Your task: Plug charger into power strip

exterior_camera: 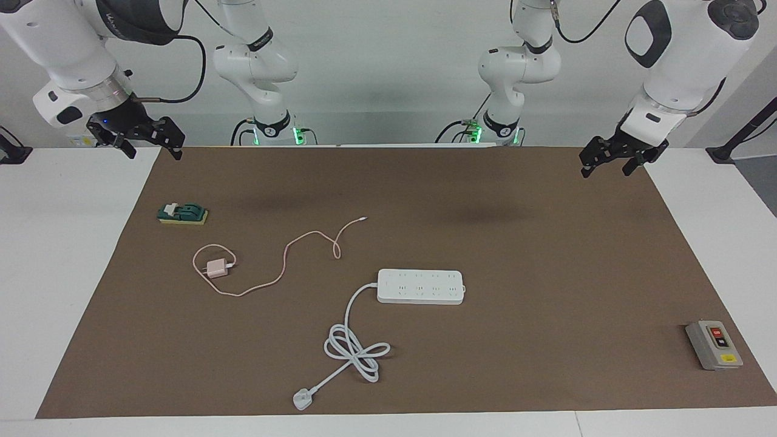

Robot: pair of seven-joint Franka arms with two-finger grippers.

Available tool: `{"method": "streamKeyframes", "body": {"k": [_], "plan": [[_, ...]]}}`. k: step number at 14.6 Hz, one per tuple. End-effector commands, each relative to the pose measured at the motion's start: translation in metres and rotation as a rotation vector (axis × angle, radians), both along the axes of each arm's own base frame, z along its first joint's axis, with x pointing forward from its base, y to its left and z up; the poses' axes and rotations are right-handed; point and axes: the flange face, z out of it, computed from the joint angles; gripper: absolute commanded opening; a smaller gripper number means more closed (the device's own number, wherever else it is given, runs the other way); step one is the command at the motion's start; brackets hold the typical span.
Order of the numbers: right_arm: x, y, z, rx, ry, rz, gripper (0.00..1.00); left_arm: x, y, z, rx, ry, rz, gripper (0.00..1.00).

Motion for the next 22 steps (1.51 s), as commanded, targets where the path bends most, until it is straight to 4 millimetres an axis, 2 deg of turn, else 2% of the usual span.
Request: {"method": "streamKeyframes", "body": {"k": [1,3,6,11,16,19,22], "plan": [[-0.010,-0.021,-0.017,0.088,0.025,-0.152,1.00,0.000,0.001,0.000,0.000,0.007,-0.003,1.00],[-0.011,-0.037,-0.033,0.138,0.050,-0.242,1.00,0.000,0.001,0.000,0.000,0.007,-0.003,1.00],[0.001,-0.043,-0.063,0.167,0.107,-0.414,1.00,0.000,0.000,0.000,0.000,0.007,-0.005,1.00],[0.019,-0.068,-0.137,0.280,0.224,-0.652,1.00,0.000,0.000,0.000,0.000,0.007,-0.005,1.00],[0.034,-0.079,-0.208,0.380,0.347,-0.869,1.00,0.000,0.001,0.001,0.000,0.004,-0.001,1.00],[0.039,-0.096,-0.252,0.449,0.414,-0.965,1.00,-0.002,-0.003,0.003,0.000,0.004,-0.011,1.00],[0.050,-0.097,-0.276,0.485,0.425,-1.046,1.00,-0.001,-0.009,0.003,-0.004,0.000,-0.027,1.00]]}}
